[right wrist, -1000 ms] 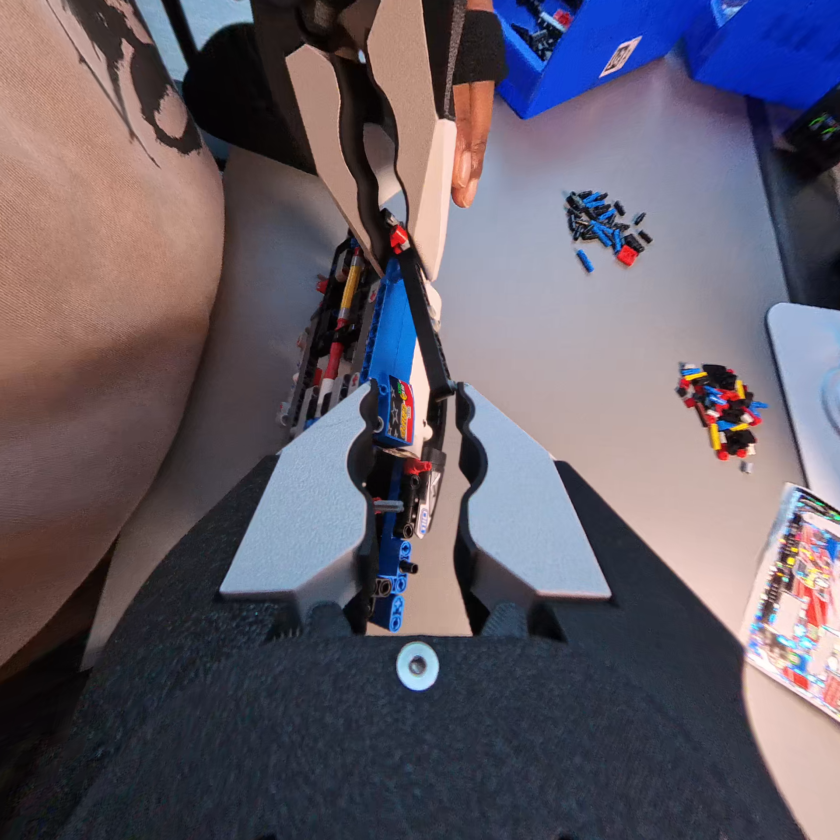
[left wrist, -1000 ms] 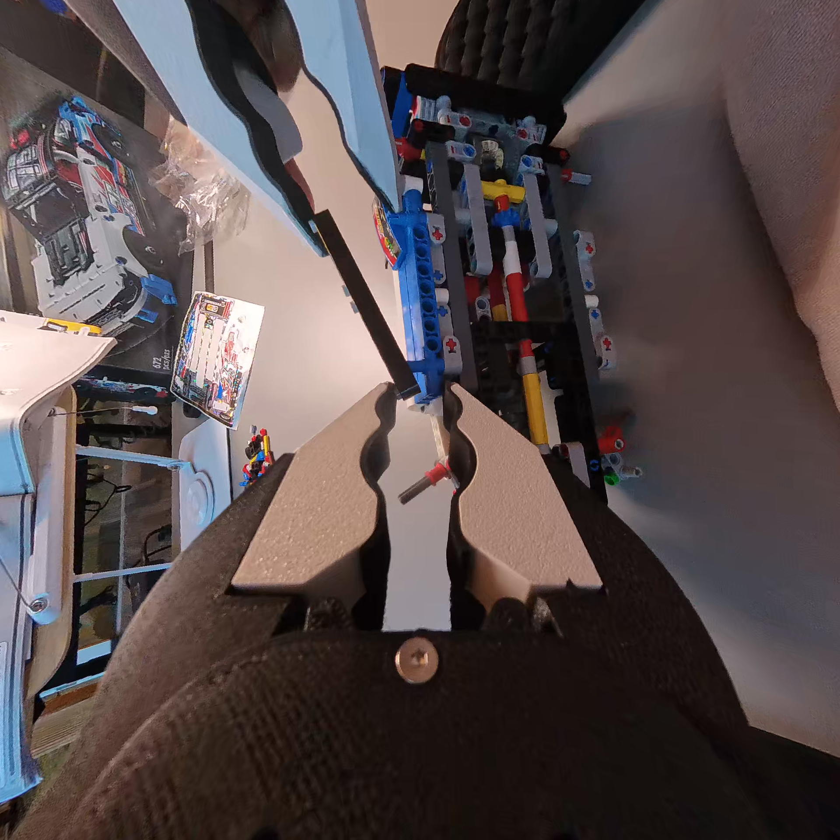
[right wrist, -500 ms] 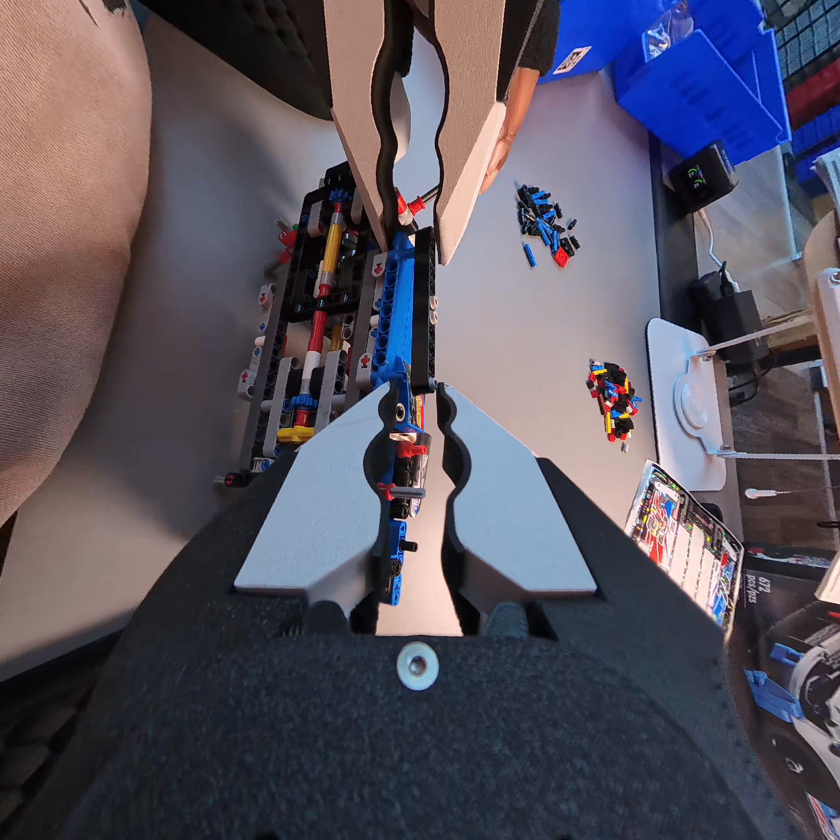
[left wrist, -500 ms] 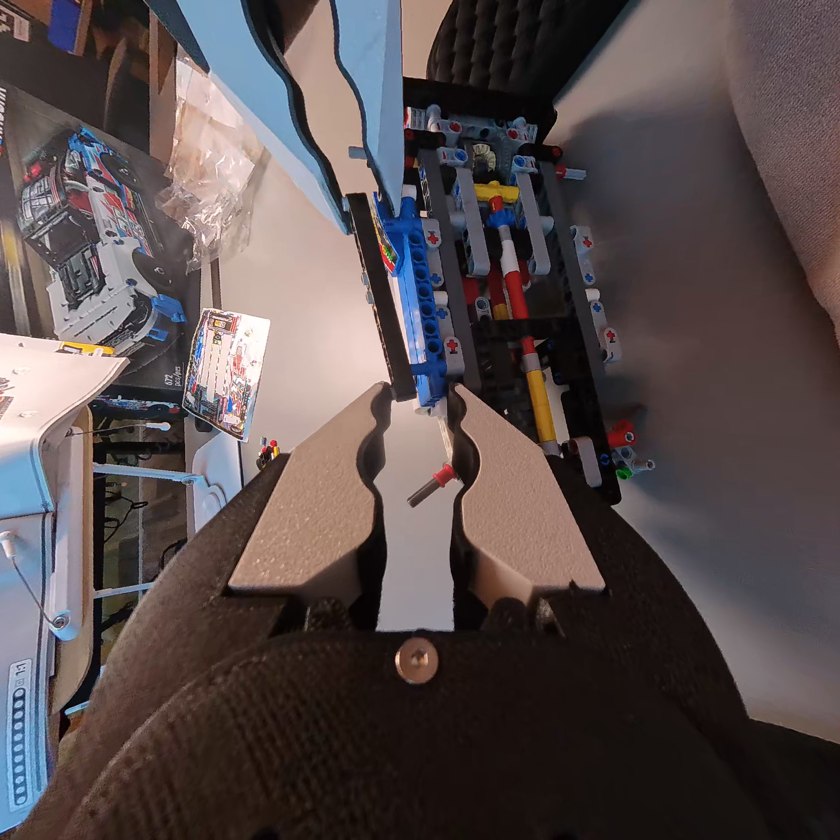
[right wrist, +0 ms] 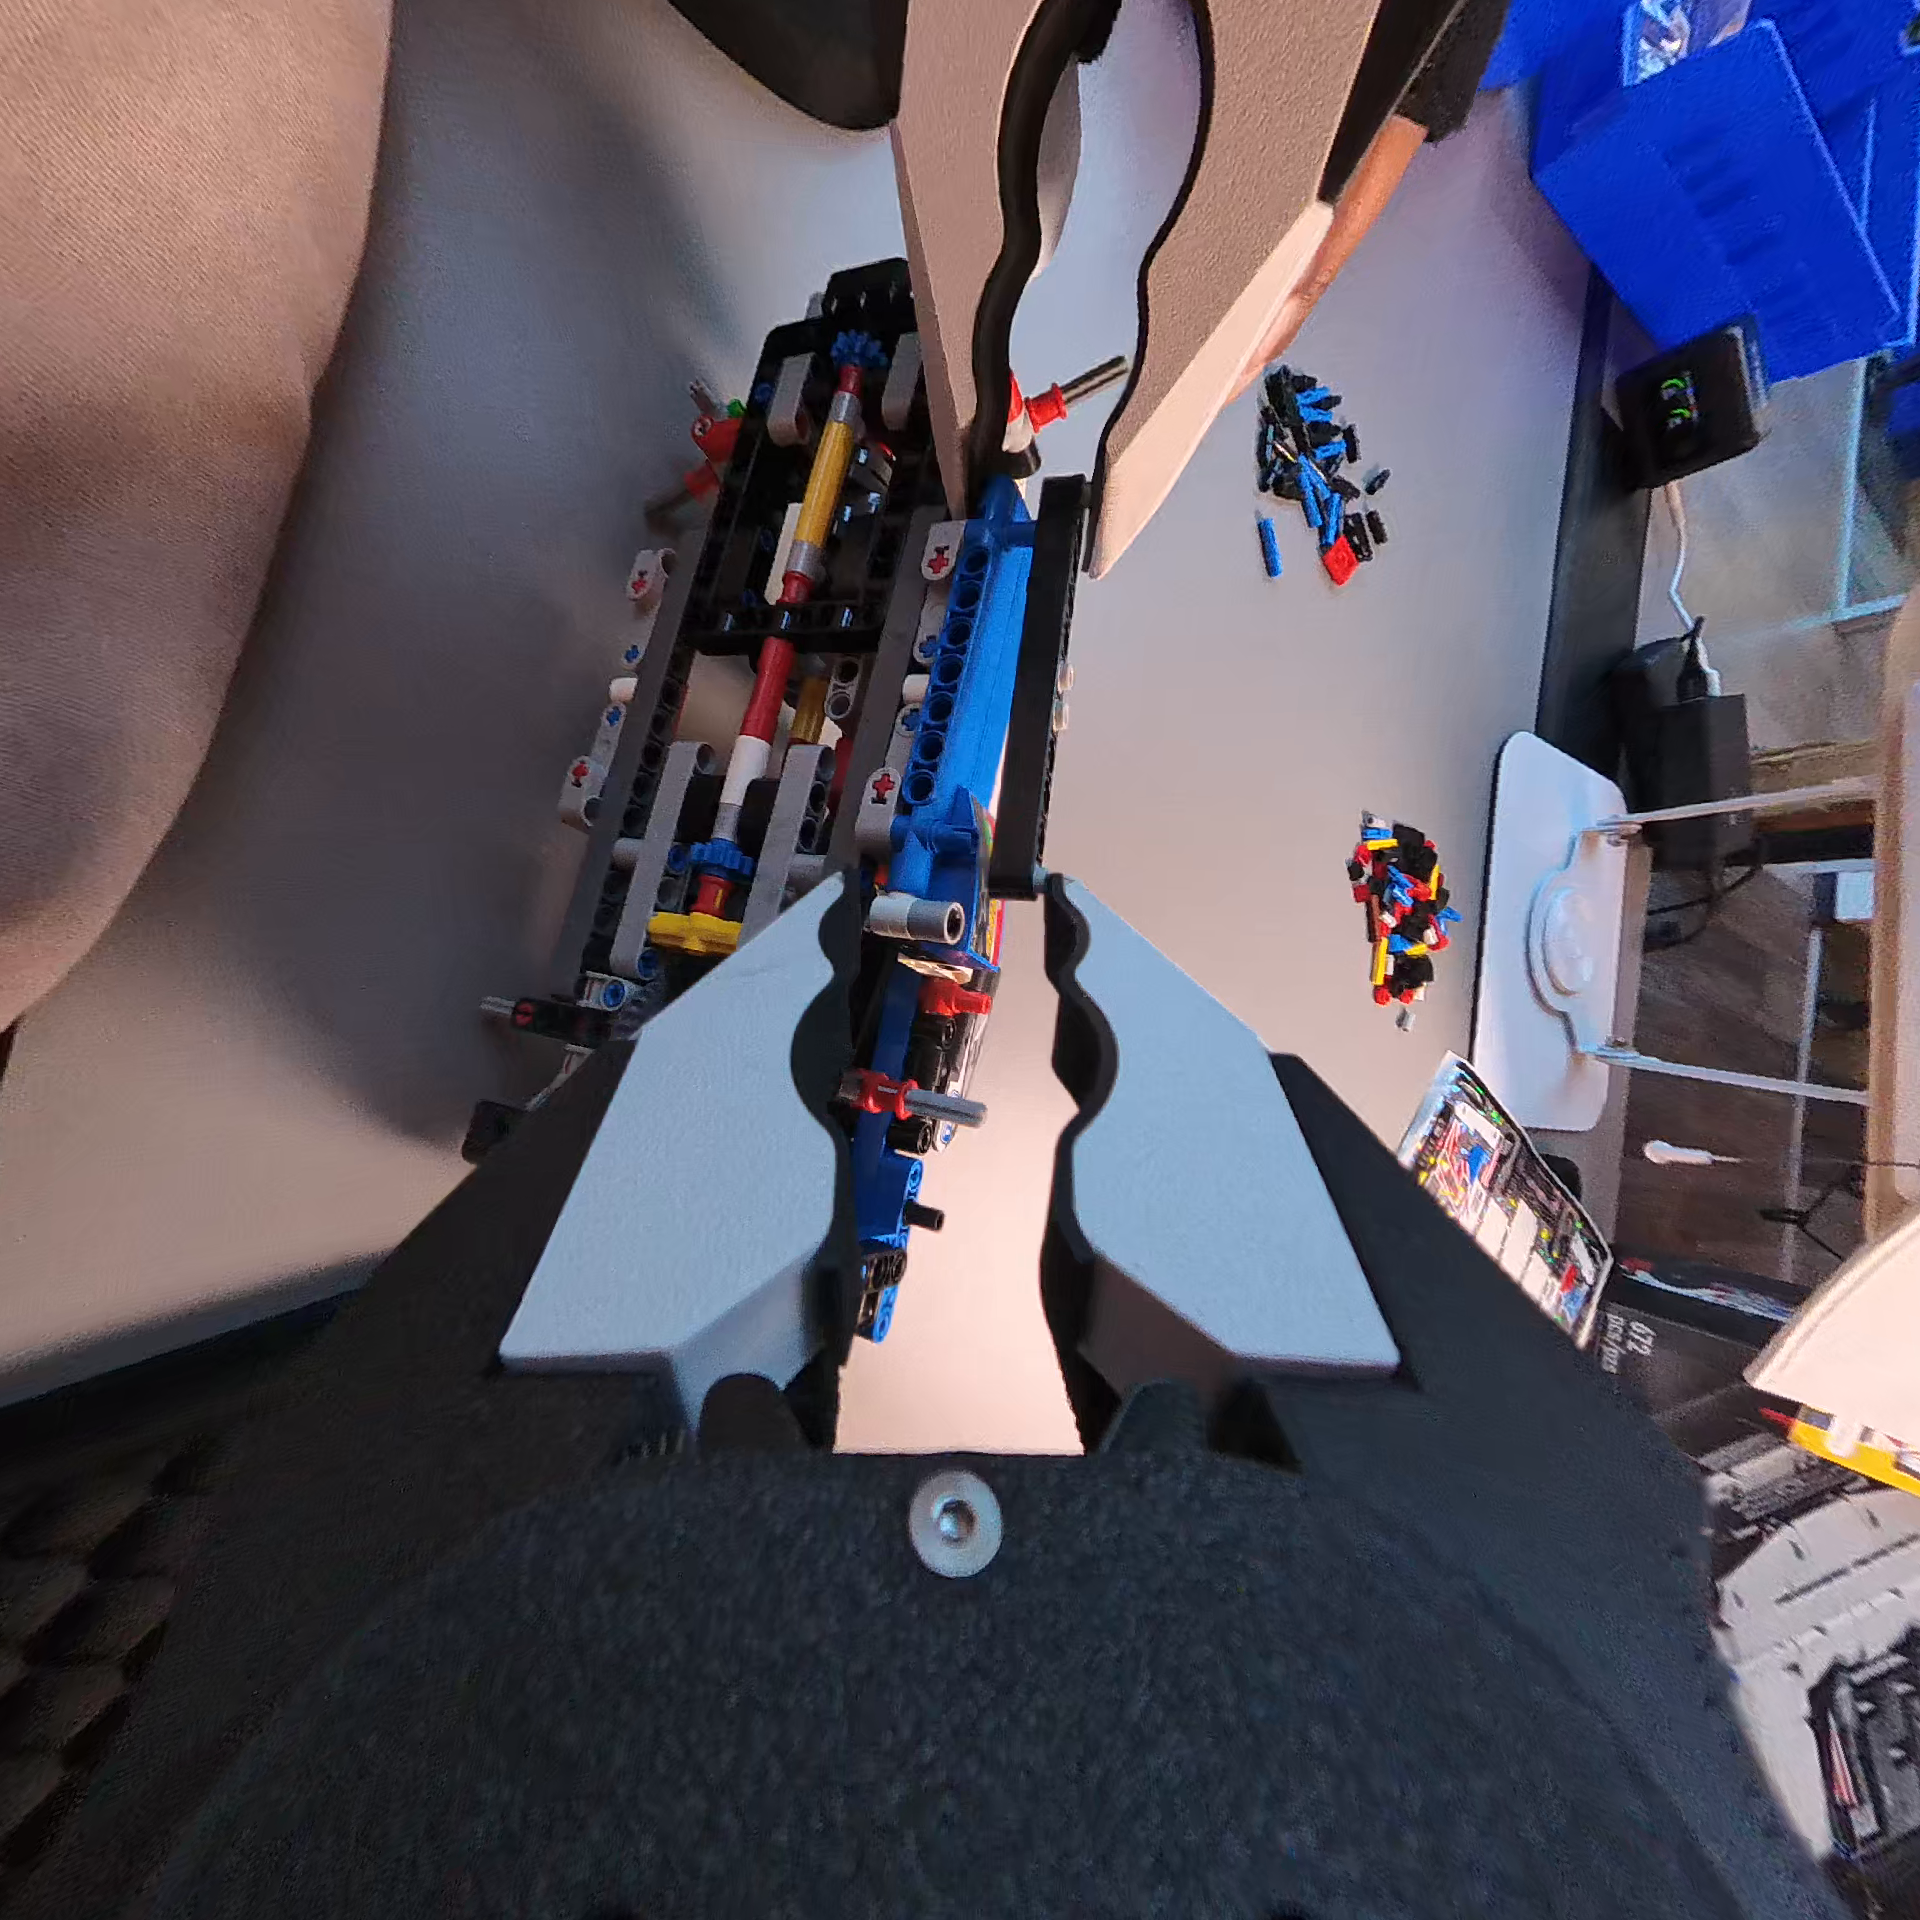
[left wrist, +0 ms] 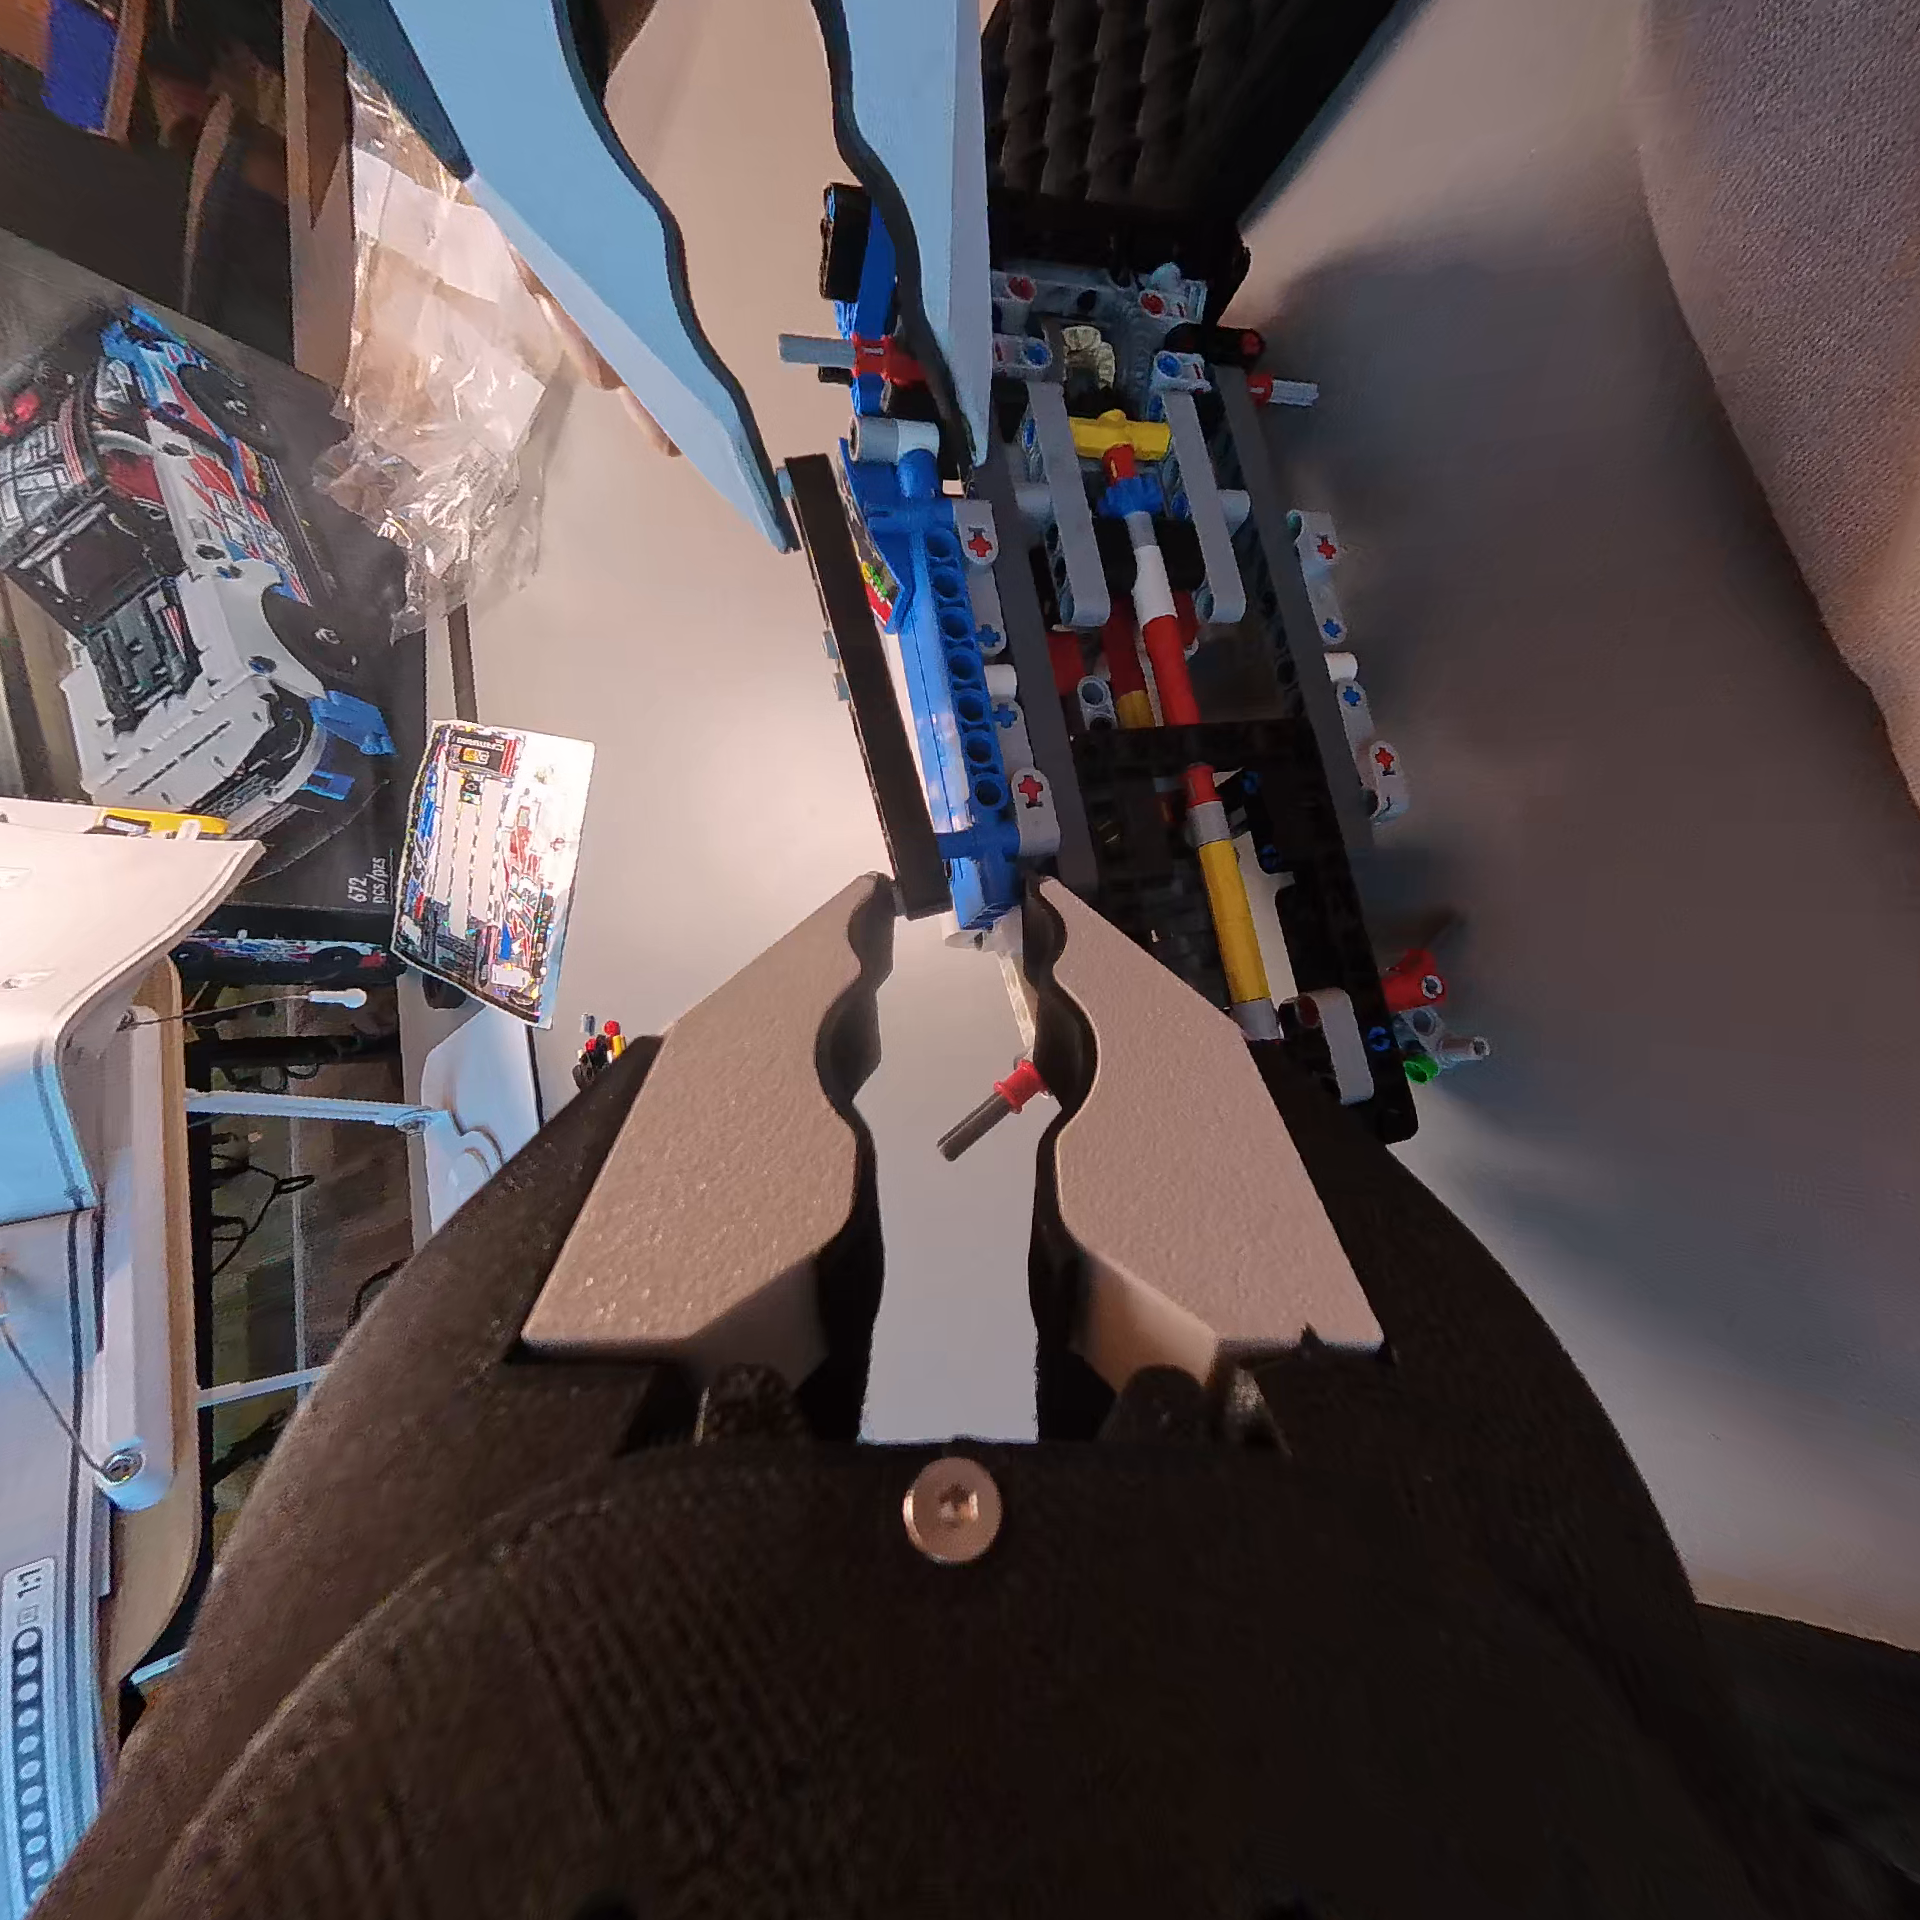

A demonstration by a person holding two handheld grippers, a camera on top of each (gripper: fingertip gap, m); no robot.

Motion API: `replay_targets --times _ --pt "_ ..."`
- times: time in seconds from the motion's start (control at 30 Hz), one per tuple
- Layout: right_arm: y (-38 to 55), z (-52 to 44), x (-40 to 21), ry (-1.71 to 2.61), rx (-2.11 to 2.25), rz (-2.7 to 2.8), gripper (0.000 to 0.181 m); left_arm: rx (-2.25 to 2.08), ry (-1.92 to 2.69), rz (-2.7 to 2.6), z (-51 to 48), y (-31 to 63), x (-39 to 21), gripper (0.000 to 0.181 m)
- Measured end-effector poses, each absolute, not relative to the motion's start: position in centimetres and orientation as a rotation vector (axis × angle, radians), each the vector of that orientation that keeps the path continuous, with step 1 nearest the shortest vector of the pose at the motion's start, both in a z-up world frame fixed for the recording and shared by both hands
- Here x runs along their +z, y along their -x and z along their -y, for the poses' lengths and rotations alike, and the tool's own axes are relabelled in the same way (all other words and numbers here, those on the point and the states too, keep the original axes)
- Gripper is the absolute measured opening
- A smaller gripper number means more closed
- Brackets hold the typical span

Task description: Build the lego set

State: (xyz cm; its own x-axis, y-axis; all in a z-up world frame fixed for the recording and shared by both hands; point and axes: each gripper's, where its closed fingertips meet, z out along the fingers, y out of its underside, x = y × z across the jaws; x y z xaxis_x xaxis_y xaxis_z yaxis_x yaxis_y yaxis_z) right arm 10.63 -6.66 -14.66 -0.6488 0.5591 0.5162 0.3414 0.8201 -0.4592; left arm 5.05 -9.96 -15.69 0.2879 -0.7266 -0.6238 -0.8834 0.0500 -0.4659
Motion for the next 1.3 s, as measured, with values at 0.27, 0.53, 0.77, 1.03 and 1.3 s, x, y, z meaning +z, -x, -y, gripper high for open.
replay_targets --times 0.27,0.53,0.77,1.03,1.3 --pt "-10.3 6.8 -14.8 0.627 0.336 2.3 0.025 0.223 1.715 -1.517 10.1 -5.1 -15.8 0.024" --pt "-10.0 6.5 -15.1 0.681 0.379 2.314 0.024 0.163 1.73 -1.518 10.2 -5.2 -16.0 0.023" --pt "-9.7 6.3 -15.2 0.702 0.44 2.348 0.025 0.168 1.739 -1.548 10.2 -5.0 -16.2 0.023" --pt "-9.6 6.3 -15.0 0.712 0.508 2.324 0.029 0.159 1.739 -1.579 10.3 -5.1 -16.2 0.023" --pt "-9.8 6.7 -14.6 0.535 0.441 2.277 0.031 0.161 1.737 -1.608 10.4 -5.2 -16.1 0.023"
